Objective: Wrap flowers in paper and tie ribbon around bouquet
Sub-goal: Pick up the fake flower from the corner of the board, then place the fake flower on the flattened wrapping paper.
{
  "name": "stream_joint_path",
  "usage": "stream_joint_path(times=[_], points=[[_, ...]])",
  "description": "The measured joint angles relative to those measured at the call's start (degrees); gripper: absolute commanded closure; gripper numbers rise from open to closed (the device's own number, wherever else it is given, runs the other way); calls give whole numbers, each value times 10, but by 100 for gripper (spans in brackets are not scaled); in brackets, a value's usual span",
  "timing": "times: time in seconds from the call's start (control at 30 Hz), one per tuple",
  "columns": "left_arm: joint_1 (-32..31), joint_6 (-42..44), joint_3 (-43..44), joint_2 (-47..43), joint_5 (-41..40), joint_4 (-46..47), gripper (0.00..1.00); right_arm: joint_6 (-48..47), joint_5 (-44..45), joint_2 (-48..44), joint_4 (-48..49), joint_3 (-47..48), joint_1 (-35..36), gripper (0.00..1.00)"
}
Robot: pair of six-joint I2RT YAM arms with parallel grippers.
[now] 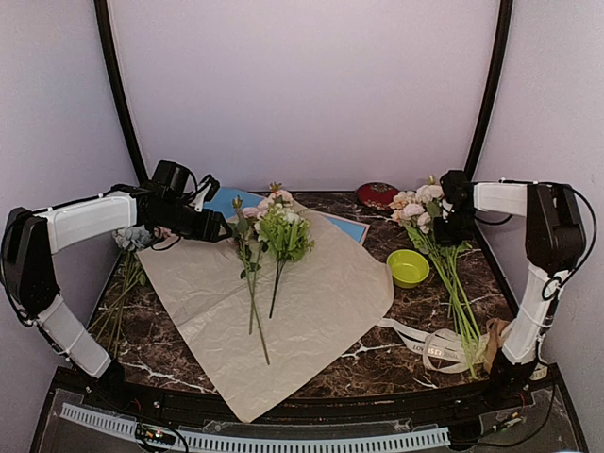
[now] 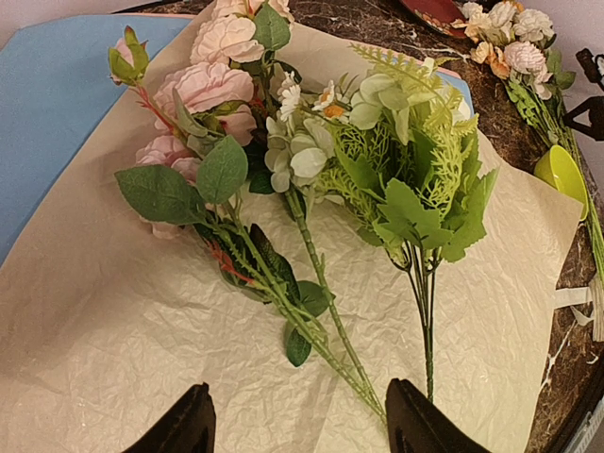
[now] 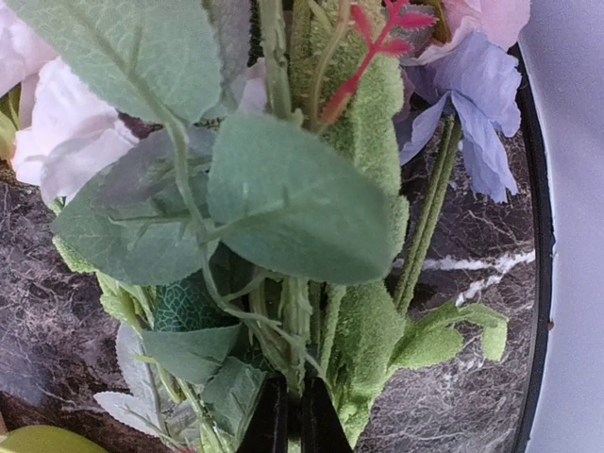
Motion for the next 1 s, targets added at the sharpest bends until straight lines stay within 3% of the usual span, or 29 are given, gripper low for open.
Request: stream_joint_path(times=[0.27, 0.63, 0.83, 1.0], points=[[0, 0, 0, 0, 0, 0, 37, -1, 28, -35, -16, 2, 1, 100], [1, 0, 0, 0, 0, 0, 37, 27, 28, -284, 53, -21, 21, 100], [1, 1, 0, 0, -1, 0, 37, 82, -63, -365, 178, -59, 145, 100], [1, 2, 0, 0, -3, 0, 37, 180, -97, -301, 339, -64, 309, 100]])
